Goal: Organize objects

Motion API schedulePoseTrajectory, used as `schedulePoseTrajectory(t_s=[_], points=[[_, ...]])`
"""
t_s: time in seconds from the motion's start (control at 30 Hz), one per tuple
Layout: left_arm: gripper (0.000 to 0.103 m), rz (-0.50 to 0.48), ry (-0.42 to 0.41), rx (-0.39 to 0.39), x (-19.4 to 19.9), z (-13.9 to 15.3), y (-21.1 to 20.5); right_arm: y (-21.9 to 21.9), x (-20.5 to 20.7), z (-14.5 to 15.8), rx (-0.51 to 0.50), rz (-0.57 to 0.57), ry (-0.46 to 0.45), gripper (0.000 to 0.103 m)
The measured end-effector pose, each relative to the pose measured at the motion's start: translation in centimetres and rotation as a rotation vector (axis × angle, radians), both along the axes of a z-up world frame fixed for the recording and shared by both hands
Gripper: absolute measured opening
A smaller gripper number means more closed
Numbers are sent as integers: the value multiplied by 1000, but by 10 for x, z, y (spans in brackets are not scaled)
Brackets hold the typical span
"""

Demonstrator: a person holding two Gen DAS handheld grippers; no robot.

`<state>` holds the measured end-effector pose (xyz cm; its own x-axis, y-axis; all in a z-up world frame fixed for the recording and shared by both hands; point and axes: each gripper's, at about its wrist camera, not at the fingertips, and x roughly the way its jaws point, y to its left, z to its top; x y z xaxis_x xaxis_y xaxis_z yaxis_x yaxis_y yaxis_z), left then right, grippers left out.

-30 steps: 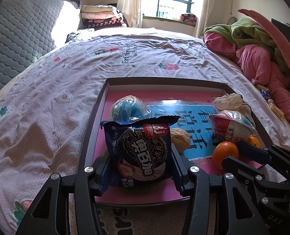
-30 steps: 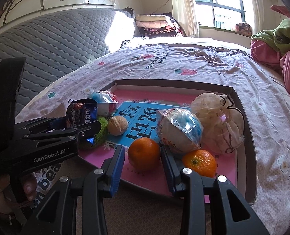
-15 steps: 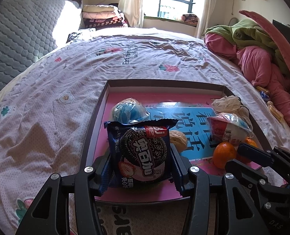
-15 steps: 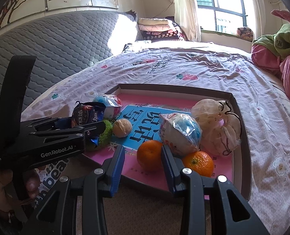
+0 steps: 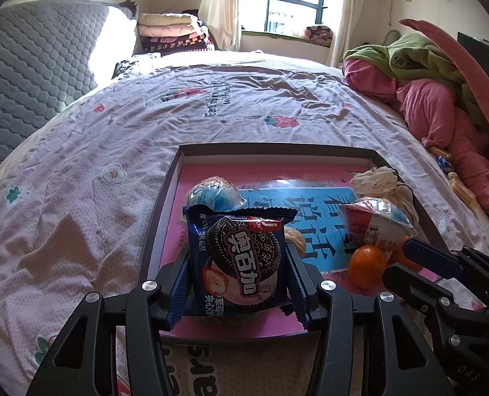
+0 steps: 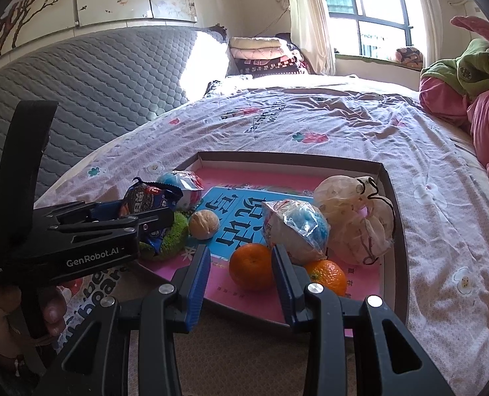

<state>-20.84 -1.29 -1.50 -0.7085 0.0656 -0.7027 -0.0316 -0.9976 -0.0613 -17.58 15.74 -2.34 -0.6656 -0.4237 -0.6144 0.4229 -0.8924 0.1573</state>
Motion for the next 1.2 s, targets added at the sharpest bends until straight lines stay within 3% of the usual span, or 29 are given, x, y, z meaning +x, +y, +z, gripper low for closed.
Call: schedulePoseTrajectory(t_s=[0.43, 0.77, 1.03, 1.2], points=[[54, 4, 3, -7, 1, 5, 1, 4, 3, 6, -14, -4, 15, 39], [62, 15, 21, -8, 5, 12, 0, 9, 7, 13, -27, -19, 29, 40], [66, 19, 53, -3, 16, 29, -3, 14, 13, 27, -40, -52, 41, 57], [68, 28, 74, 3, 28, 40, -8, 12, 21, 38, -18, -65, 55, 61]])
